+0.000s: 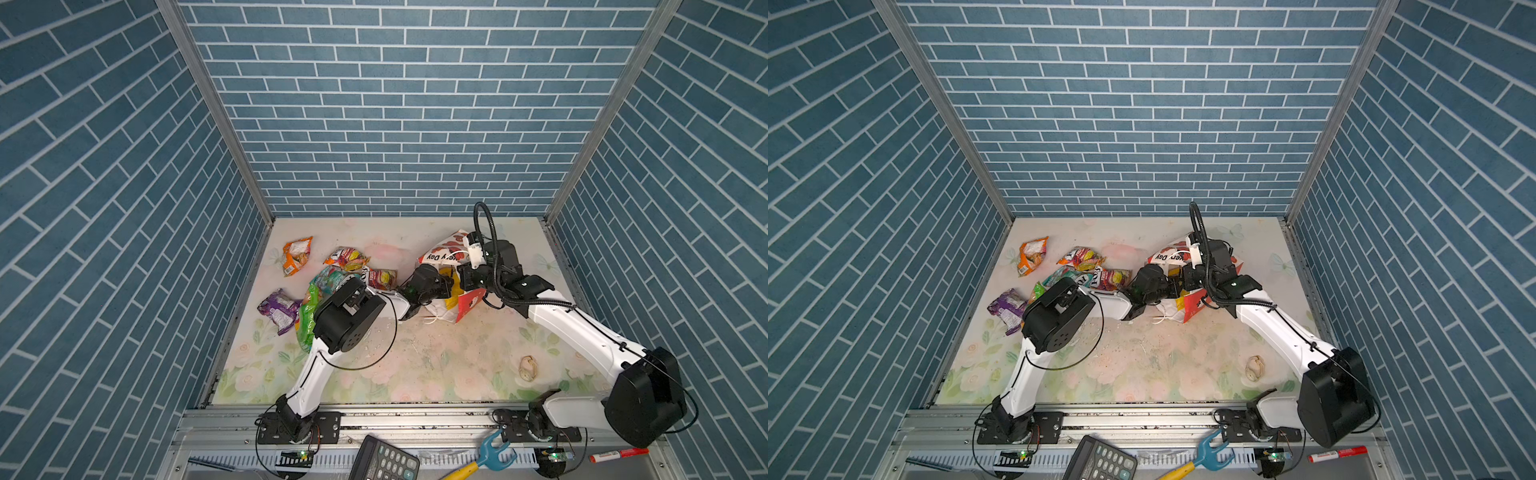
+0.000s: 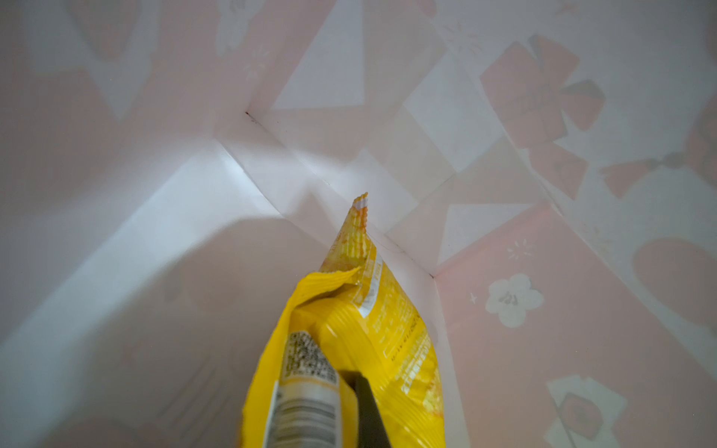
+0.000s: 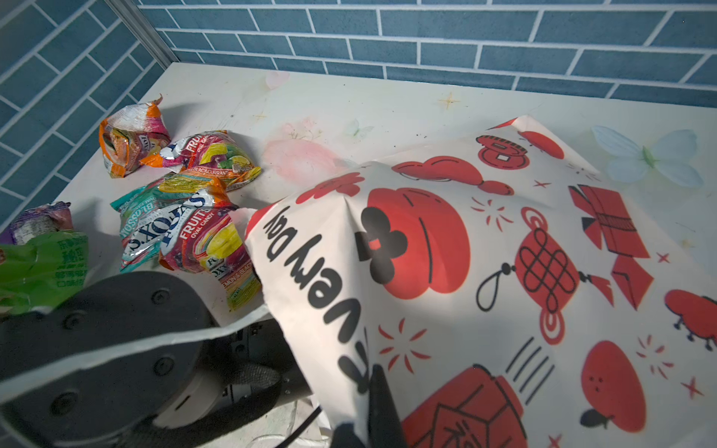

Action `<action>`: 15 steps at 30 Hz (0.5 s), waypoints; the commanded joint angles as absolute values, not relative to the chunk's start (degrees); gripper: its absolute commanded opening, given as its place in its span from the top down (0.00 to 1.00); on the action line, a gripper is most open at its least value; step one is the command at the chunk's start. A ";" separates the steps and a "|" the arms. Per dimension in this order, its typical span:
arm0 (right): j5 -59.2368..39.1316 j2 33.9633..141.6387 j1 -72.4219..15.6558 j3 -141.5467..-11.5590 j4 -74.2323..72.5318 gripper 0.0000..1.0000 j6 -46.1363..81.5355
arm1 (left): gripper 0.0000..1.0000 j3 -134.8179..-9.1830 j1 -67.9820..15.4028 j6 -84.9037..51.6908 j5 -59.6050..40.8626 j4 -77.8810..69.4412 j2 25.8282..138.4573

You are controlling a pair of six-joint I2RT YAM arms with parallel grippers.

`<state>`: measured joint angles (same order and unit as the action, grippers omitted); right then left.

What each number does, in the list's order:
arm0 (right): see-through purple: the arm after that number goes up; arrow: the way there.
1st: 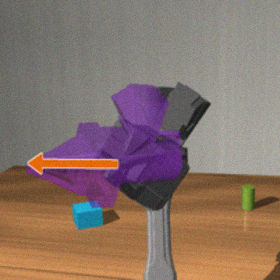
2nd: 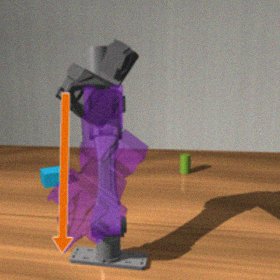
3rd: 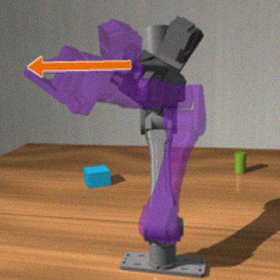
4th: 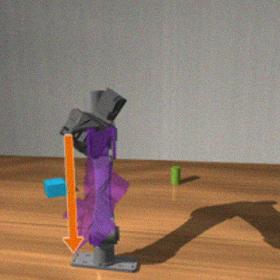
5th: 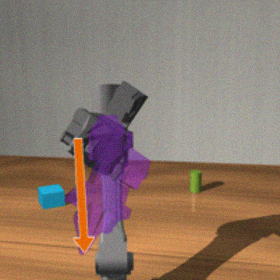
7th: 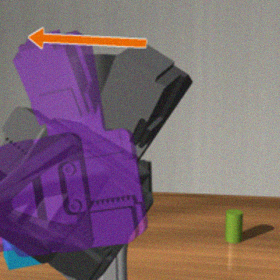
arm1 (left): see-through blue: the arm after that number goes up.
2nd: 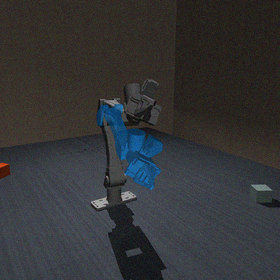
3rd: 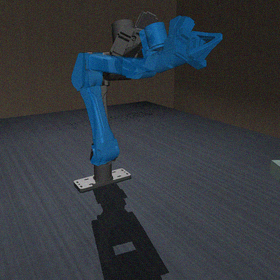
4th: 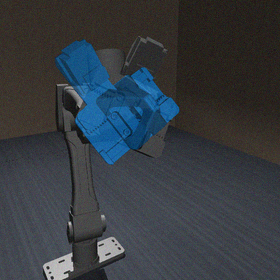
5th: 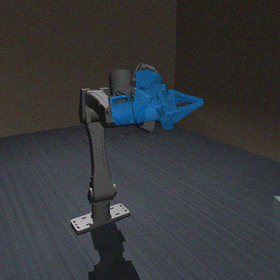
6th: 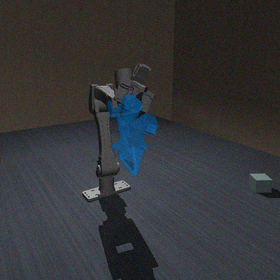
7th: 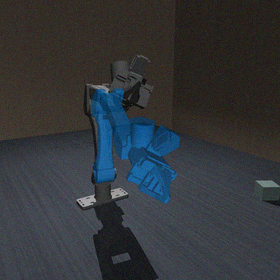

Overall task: Take the snacks out of the paper bag
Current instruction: 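Lift the yellow packet up and out of the bag opening with the left gripper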

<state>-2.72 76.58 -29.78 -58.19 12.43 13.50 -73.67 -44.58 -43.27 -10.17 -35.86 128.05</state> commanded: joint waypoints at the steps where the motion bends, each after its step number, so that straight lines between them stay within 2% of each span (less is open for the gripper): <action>1: 2.45 77.79 -29.53 -58.97 16.97 1.00 14.41 | 1.00 -72.57 -43.42 -43.48 -9.31 -36.75 125.09; 15: 6.88 77.61 -29.53 -57.68 15.58 1.00 16.33 | 1.00 -68.66 -42.46 -42.89 -9.73 -37.20 119.83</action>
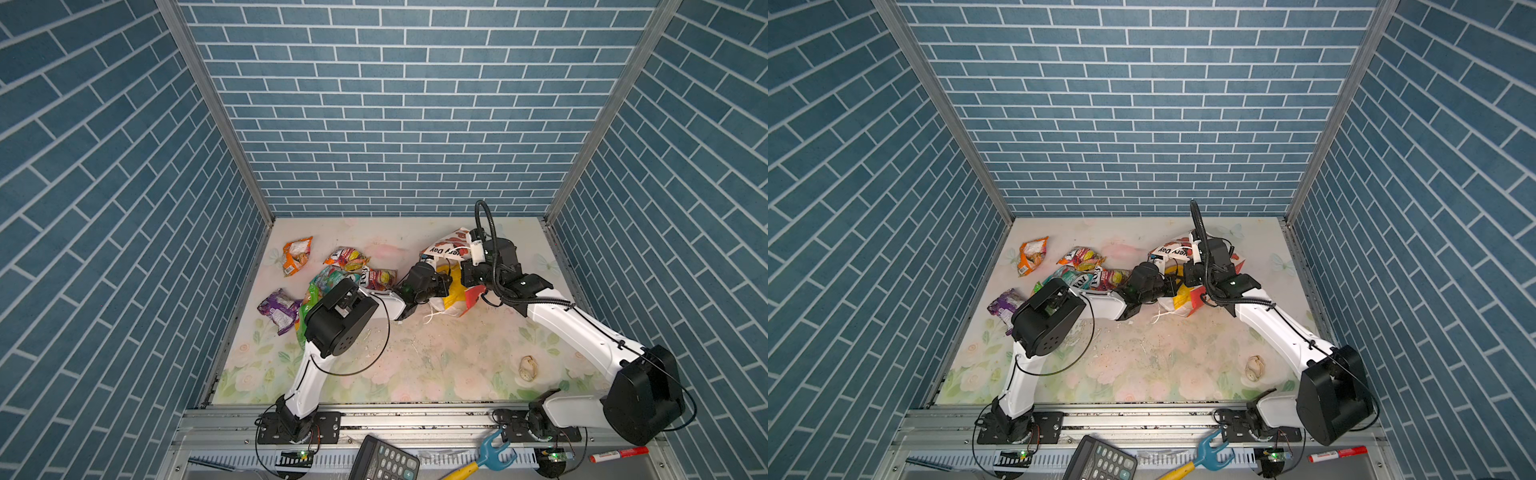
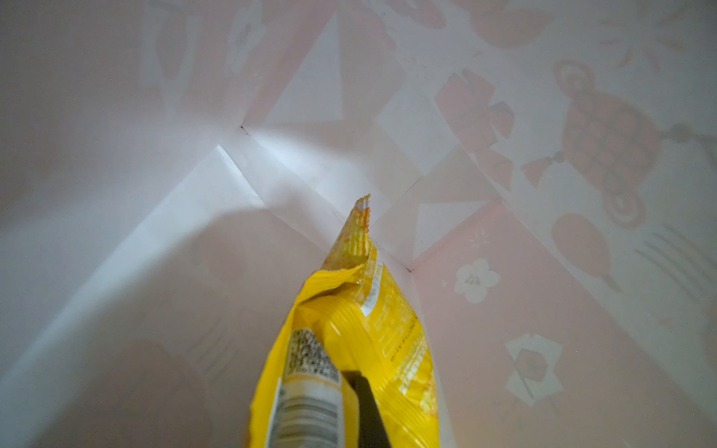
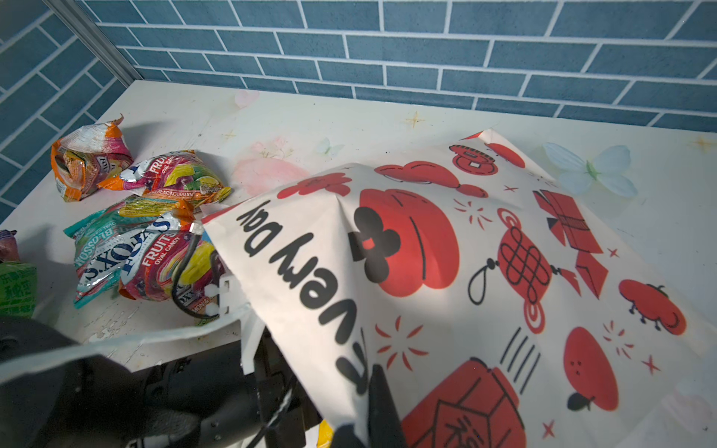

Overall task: Take the snacks out of the paper bag
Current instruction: 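Lift the yellow packet up and out of the bag opening with the left gripper, then carry the yellow packet to the snack pile and open the left gripper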

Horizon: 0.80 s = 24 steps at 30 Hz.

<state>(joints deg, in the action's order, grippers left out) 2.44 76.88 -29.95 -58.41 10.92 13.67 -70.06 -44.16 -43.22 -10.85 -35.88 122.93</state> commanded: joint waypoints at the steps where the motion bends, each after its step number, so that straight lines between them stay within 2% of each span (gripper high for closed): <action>1: 7.34 77.61 -29.53 -57.66 15.54 1.00 16.59 | 1.00 -67.96 -42.34 -42.59 -9.42 -37.54 118.96; 24: 14.15 78.94 -29.51 -57.67 13.75 1.00 19.73 | 1.00 -59.19 -39.66 -32.42 -3.96 -30.54 97.97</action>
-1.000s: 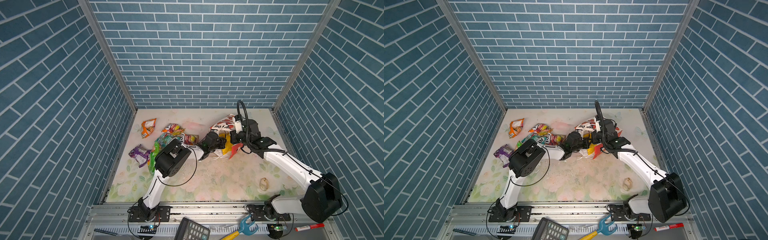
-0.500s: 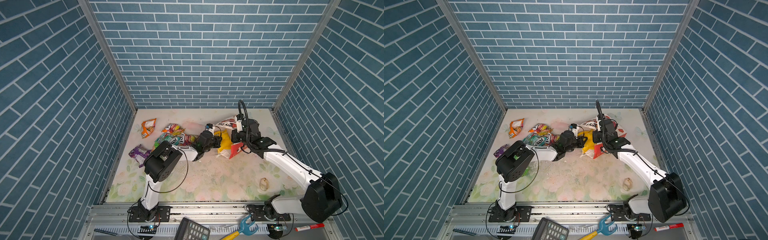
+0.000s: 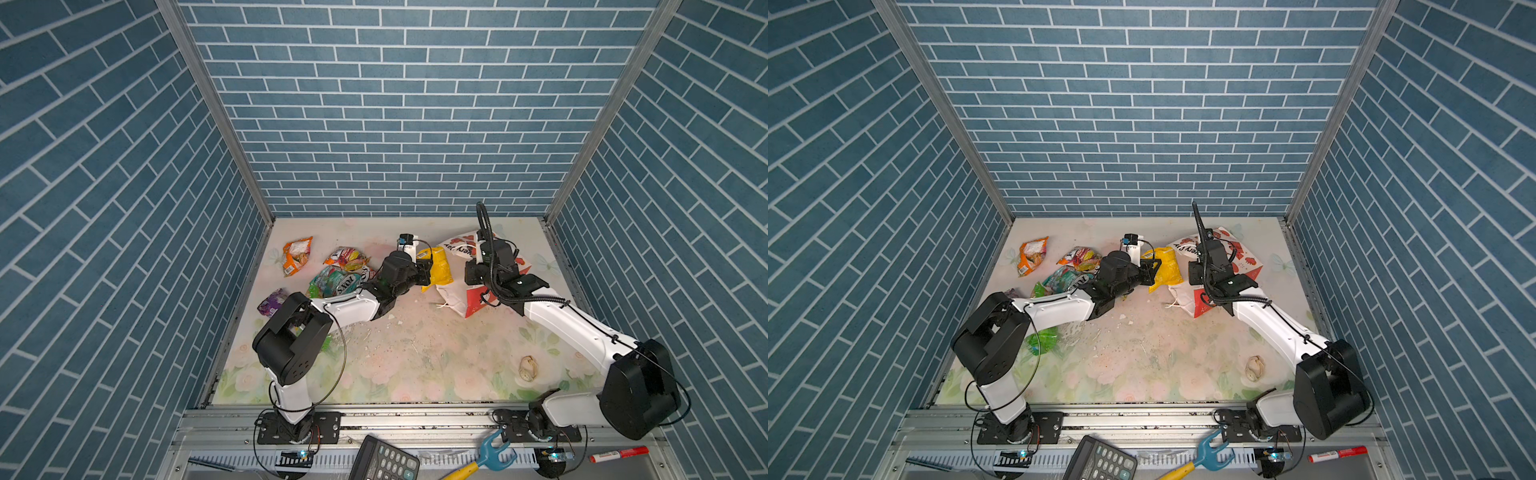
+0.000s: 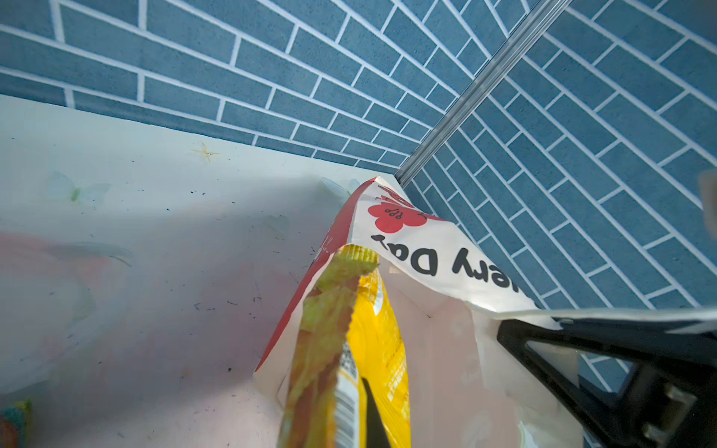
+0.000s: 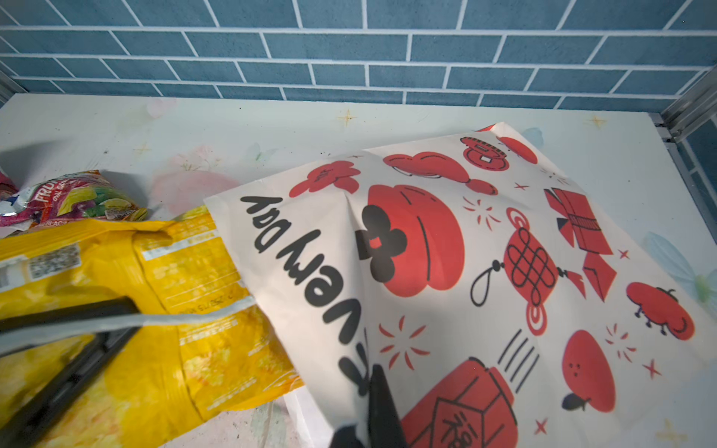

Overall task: Take the snacks out of the paper bag
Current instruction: 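Carry the yellow packet to the snack pile and open the left gripper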

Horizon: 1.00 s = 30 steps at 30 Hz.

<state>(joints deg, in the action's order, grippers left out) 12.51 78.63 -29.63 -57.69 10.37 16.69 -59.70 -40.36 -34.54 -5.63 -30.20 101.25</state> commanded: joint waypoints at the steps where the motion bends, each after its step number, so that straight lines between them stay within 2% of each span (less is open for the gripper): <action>1: 14.31 78.76 -29.57 -57.67 13.81 1.00 19.79 | 1.00 -59.07 -39.56 -31.89 -3.63 -29.89 97.06; 17: 14.94 79.40 -29.46 -58.52 14.43 1.00 20.48 | 1.00 -54.69 -31.53 -31.23 -4.83 -22.44 85.72; 30: 15.57 78.44 -29.31 -58.61 15.50 1.00 20.82 | 1.00 -49.07 -22.46 -35.49 -7.62 -23.45 81.56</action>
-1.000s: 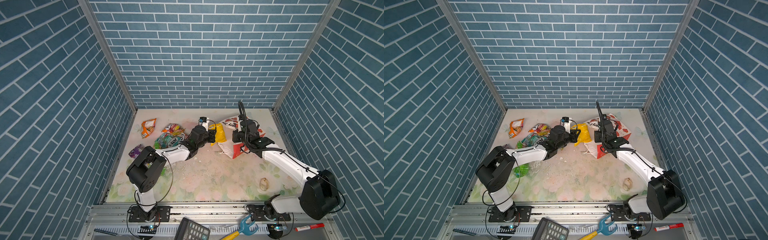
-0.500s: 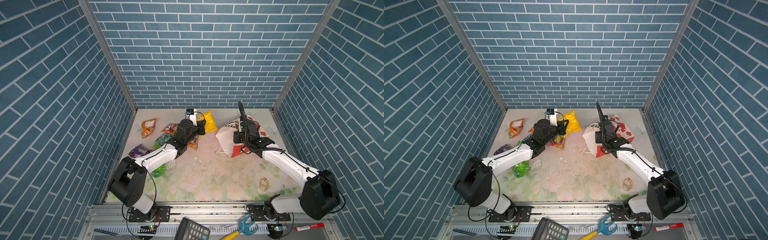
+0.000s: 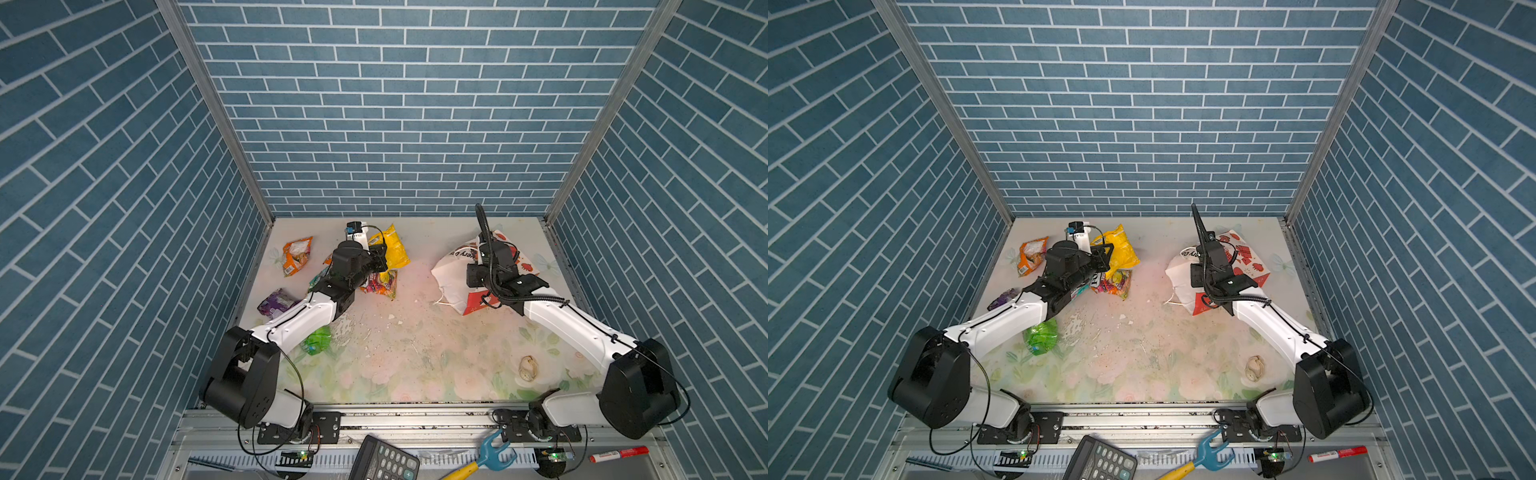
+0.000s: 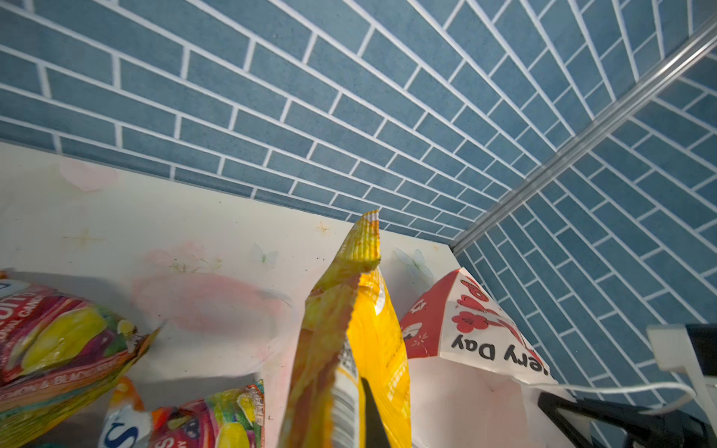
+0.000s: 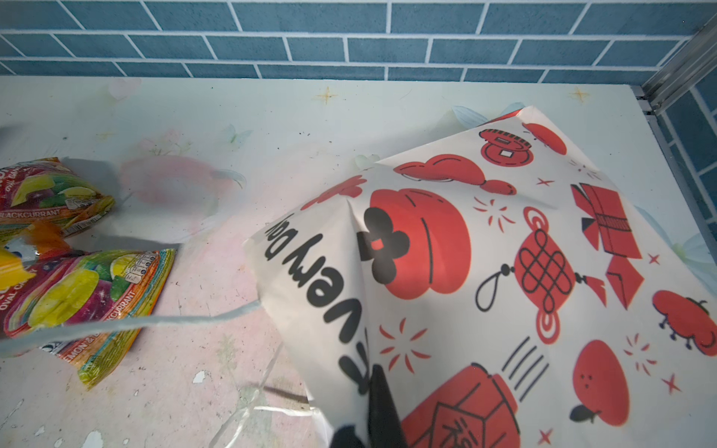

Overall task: Take the snacks out of the paper bag
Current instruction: 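Carry the yellow packet to the snack pile and open the left gripper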

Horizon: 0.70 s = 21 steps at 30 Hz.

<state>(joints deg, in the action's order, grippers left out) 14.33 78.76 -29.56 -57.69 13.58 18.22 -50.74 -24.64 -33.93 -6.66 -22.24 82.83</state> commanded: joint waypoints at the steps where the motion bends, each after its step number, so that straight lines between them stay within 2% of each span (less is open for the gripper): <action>1: 15.64 78.40 -29.27 -58.58 15.57 1.00 20.91 | 1.00 -48.35 -21.26 -36.24 -7.90 -24.03 81.46; 7: 15.21 78.30 -29.18 -58.89 15.65 1.00 21.62 | 1.00 -46.18 -16.26 -36.73 -7.48 -22.27 80.51; 16: 13.62 79.01 -29.09 -59.85 16.18 1.00 22.94 | 0.98 -46.91 -13.07 -33.88 -3.25 -16.13 83.48; 17: 13.62 78.97 -29.04 -59.89 16.28 1.00 22.94 | 0.91 -47.36 -12.65 -33.91 -3.33 -15.49 84.18; 18: 13.71 78.93 -29.09 -59.90 16.37 1.00 22.94 | 0.71 -47.69 -12.18 -33.91 -3.69 -15.21 84.77; 19: 13.67 78.84 -29.14 -59.94 16.44 1.00 22.94 | 0.60 -47.89 -11.82 -33.73 -4.58 -15.41 85.25; 21: 13.46 78.75 -29.10 -60.14 16.65 1.00 22.94 | 0.49 -47.93 -11.68 -32.68 -6.71 -17.16 85.63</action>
